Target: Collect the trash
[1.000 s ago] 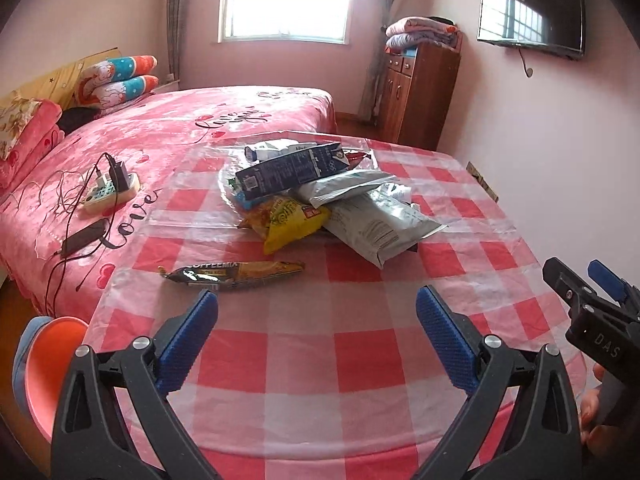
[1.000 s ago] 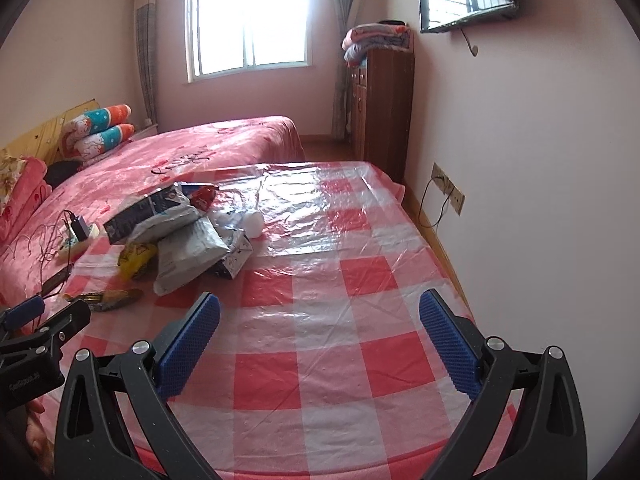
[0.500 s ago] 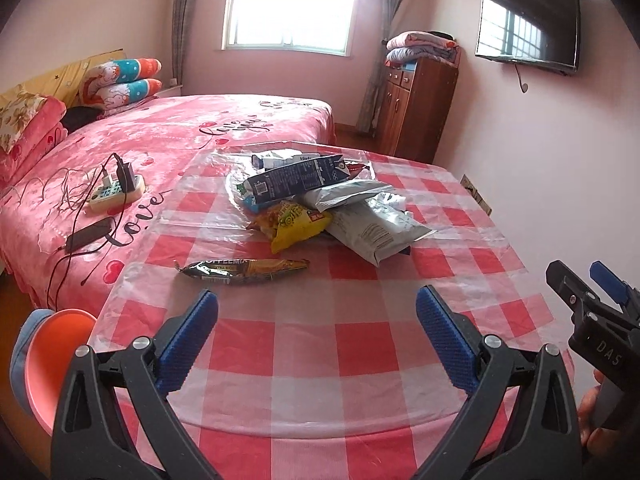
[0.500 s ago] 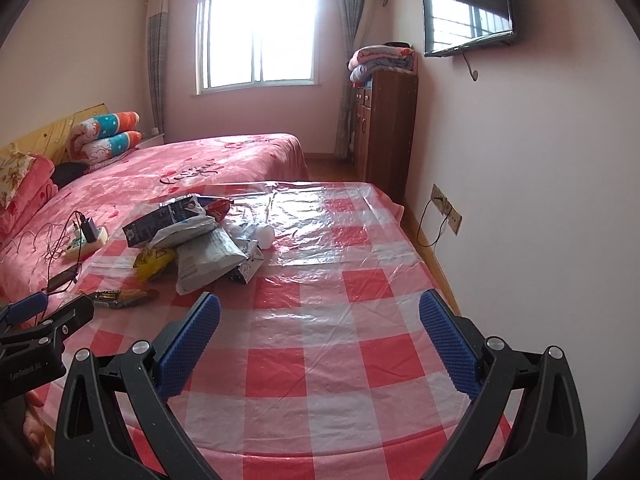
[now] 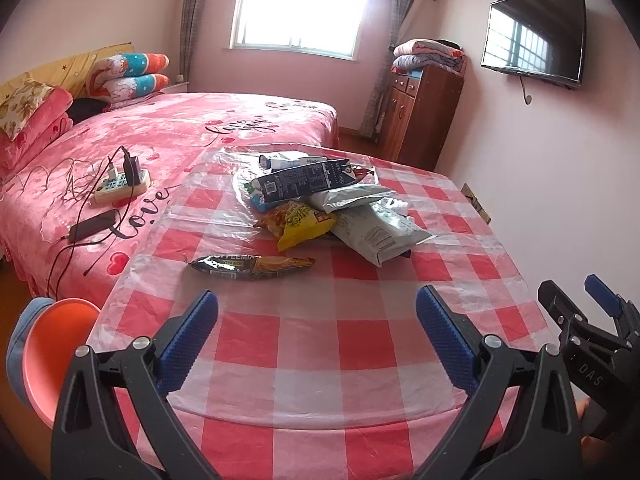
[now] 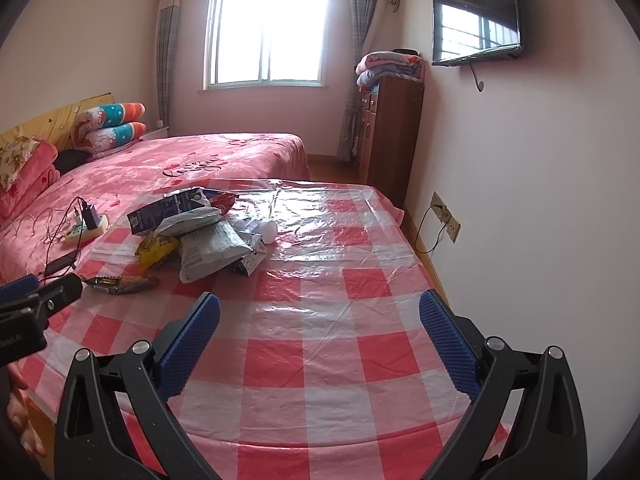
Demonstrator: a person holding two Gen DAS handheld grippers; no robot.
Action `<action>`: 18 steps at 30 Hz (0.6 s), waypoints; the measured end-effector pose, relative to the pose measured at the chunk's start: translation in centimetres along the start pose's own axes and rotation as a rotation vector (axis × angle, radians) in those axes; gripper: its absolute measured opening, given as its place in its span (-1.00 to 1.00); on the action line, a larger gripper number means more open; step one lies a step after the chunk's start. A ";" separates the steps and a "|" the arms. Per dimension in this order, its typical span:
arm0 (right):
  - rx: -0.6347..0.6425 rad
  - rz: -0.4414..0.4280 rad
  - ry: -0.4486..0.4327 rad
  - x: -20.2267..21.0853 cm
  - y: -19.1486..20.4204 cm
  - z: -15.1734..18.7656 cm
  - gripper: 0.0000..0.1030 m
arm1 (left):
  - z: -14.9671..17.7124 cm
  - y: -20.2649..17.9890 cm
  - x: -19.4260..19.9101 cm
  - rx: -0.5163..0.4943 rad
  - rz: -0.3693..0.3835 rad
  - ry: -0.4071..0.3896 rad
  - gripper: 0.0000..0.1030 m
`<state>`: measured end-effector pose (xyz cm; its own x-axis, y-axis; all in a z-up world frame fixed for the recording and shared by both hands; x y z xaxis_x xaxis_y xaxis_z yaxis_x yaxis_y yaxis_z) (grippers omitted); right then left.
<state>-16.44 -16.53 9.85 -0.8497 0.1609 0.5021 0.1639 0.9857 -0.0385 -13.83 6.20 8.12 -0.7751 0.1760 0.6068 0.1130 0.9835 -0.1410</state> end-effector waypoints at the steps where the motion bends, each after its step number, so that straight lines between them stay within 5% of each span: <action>1: 0.002 0.003 0.002 -0.1 0.0 0.0 0.91 | 0.0 0.0 0.0 0.000 -0.003 -0.002 0.93; 18: -0.020 -0.042 0.052 -3.6 -0.4 0.7 0.91 | 0.9 1.0 -2.0 0.006 -0.090 0.025 0.93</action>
<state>-13.76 -17.52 7.45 -0.8289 0.1160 0.5473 0.1392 0.9903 0.0009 -12.74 6.78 6.10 -0.7663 0.0877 0.6364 0.0393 0.9952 -0.0898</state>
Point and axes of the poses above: each gripper's, at about its wrist camera, not at the fingertips, and x roughly against the way its jaws point, y to its left, z to its underside, the point moved 3 cm from there along -x, roughly the way its jaws point, and after that the axes turned 1 degree about -x, right-handed, at the moved point
